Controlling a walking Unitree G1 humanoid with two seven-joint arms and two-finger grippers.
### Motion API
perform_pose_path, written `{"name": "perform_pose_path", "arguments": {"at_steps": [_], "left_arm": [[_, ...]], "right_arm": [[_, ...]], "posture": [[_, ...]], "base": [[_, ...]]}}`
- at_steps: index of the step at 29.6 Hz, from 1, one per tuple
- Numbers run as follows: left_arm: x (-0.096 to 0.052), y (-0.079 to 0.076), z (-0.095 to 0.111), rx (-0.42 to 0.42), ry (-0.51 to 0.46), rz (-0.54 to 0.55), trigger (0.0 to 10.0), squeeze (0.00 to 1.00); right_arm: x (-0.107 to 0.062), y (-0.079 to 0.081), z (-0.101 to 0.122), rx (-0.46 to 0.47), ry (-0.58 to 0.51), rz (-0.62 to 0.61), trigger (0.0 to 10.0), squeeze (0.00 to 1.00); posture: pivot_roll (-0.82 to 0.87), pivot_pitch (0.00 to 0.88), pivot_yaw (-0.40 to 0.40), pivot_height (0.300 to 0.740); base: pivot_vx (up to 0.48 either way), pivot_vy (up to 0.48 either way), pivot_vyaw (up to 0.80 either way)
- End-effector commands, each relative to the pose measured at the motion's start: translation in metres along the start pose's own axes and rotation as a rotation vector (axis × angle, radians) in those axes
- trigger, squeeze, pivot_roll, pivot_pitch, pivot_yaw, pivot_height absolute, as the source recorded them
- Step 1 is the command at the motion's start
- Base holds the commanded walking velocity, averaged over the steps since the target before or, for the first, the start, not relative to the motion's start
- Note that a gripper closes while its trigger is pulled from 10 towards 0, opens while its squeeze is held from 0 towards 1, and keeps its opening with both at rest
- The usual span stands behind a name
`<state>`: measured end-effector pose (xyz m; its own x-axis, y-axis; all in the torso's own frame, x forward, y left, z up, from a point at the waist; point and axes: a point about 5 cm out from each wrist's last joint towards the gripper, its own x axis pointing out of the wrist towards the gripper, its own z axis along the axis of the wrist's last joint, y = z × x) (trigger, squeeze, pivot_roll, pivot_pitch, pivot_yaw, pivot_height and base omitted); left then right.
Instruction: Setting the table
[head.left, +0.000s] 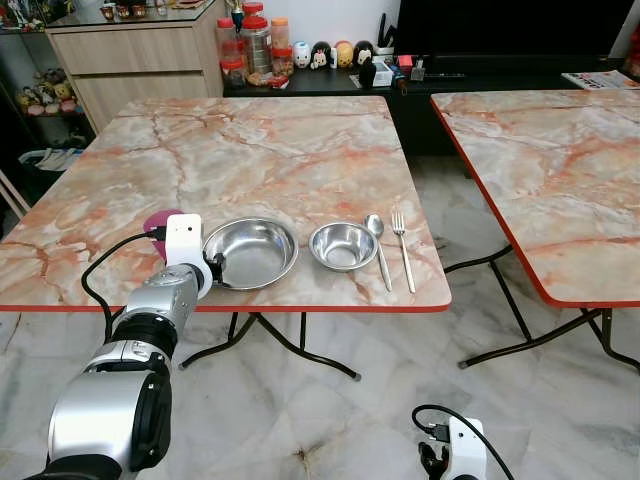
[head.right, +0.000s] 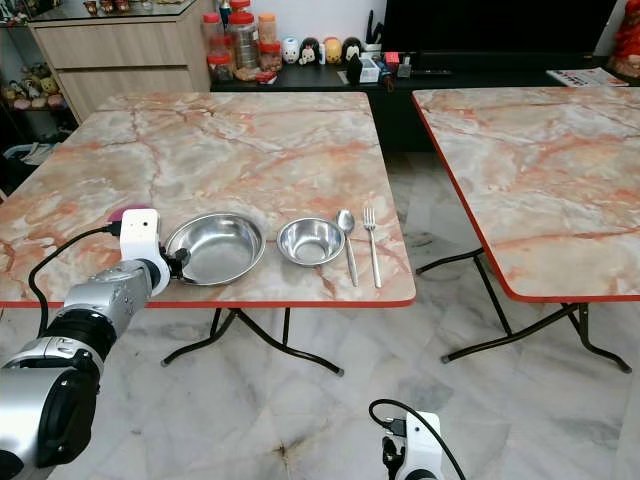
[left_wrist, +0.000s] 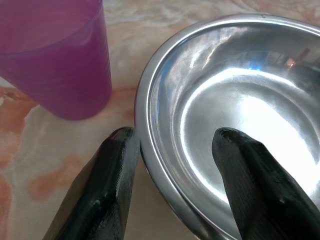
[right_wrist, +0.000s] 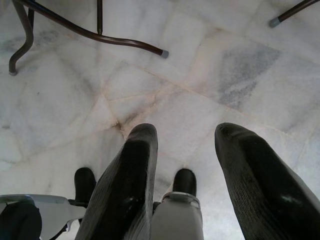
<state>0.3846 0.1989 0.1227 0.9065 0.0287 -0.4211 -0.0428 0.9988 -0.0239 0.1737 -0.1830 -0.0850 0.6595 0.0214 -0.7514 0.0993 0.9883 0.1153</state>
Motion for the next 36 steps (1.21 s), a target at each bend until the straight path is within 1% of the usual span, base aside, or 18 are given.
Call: {"name": "perform_pose_path", "arguments": {"at_steps": [1, 8, 11, 14, 15, 17, 20, 22, 26, 31, 32, 33, 34, 35, 36], "left_arm": [[0.0, 0.002, 0.002, 0.019, 0.007, 0.004, 10.0, 0.0], [0.001, 0.005, 0.002, 0.049, 0.008, 0.039, 10.0, 0.0], [0.0, 0.01, 0.003, 0.021, -0.007, 0.07, 10.0, 0.0], [0.001, 0.01, 0.003, 0.013, -0.016, 0.072, 10.0, 0.0], [0.001, 0.009, 0.003, -0.009, -0.015, 0.075, 10.0, 0.0], [0.001, 0.008, 0.001, -0.027, -0.011, 0.075, 10.0, 0.0], [0.001, 0.004, -0.004, -0.057, 0.003, 0.058, 10.0, 0.0], [0.002, -0.001, -0.008, -0.071, 0.019, 0.019, 10.0, 0.0], [0.002, -0.005, -0.01, -0.081, 0.033, -0.016, 10.0, 0.0], [0.002, -0.005, -0.014, -0.051, 0.057, -0.023, 10.0, 0.0], [0.002, -0.005, -0.015, -0.05, 0.058, -0.025, 9.3, 0.0], [0.002, -0.006, -0.015, -0.05, 0.059, -0.026, 8.1, 0.0], [0.002, -0.006, -0.016, -0.049, 0.06, -0.027, 4.0, 0.0], [0.002, -0.006, -0.016, -0.049, 0.06, -0.027, 4.0, 0.0], [0.002, -0.006, -0.016, -0.048, 0.06, -0.028, 0.0, 0.0]], "right_arm": [[0.0, 0.002, 0.0, 0.012, -0.002, 0.0, 10.0, 0.0], [0.0, 0.002, 0.0, 0.016, -0.002, -0.003, 10.0, 0.0], [0.0, 0.001, -0.001, 0.017, -0.002, -0.006, 10.0, 0.0], [0.0, 0.001, -0.001, 0.018, -0.002, -0.006, 10.0, 0.0], [0.0, 0.002, -0.001, 0.017, -0.001, -0.004, 10.0, 0.0], [0.0, 0.002, 0.0, 0.016, -0.002, -0.003, 10.0, 0.0], [0.0, 0.002, 0.0, 0.016, -0.002, -0.003, 10.0, 0.0], [0.0, 0.001, 0.001, 0.017, -0.004, -0.005, 10.0, 0.0], [0.0, 0.001, 0.001, 0.017, -0.004, -0.007, 10.0, 0.0], [0.001, 0.002, 0.001, 0.021, -0.005, -0.004, 10.0, 0.0], [0.001, 0.003, 0.001, 0.022, -0.005, -0.003, 10.0, 0.0], [0.001, 0.003, 0.001, 0.022, -0.005, -0.002, 10.0, 0.0], [0.001, 0.004, 0.001, 0.023, -0.004, -0.001, 10.0, 0.0], [0.001, 0.004, 0.001, 0.023, -0.004, -0.001, 10.0, 0.0], [0.001, 0.004, 0.0, 0.023, -0.004, 0.0, 10.0, 0.0]], "posture": [[0.0, 0.0, 0.029, 0.74], [0.0, 0.0, 0.033, 0.74], [0.0, 0.0, 0.034, 0.74], [0.0, 0.0, 0.034, 0.74], [0.0, 0.0, 0.03, 0.74], [0.0, 0.0, 0.03, 0.74], [-0.01, 0.0, 0.027, 0.74], [-0.01, 0.0, 0.027, 0.74], [-0.01, 0.0, 0.028, 0.74], [0.0, 0.0, 0.033, 0.74], [0.0, 0.0, 0.034, 0.74], [0.0, 0.0, 0.034, 0.74], [0.0, 0.0, 0.034, 0.74], [0.0, 0.0, 0.034, 0.74], [0.0, 0.0, 0.034, 0.74]], "base": [[0.0, 0.0, 0.0], [0.0, 0.0, 0.0], [0.0, 0.0, 0.0], [0.0, 0.0, 0.0], [0.0, 0.0, 0.0], [0.0, 0.0, 0.0], [0.0, 0.0, 0.0], [0.0, 0.0, 0.0], [0.0, 0.0, 0.0], [0.0, 0.0, 0.0], [0.0, 0.0, 0.0], [0.0, 0.0, 0.0], [0.0, 0.0, 0.0], [0.0, 0.0, 0.0], [0.0, 0.0, 0.0]]}}
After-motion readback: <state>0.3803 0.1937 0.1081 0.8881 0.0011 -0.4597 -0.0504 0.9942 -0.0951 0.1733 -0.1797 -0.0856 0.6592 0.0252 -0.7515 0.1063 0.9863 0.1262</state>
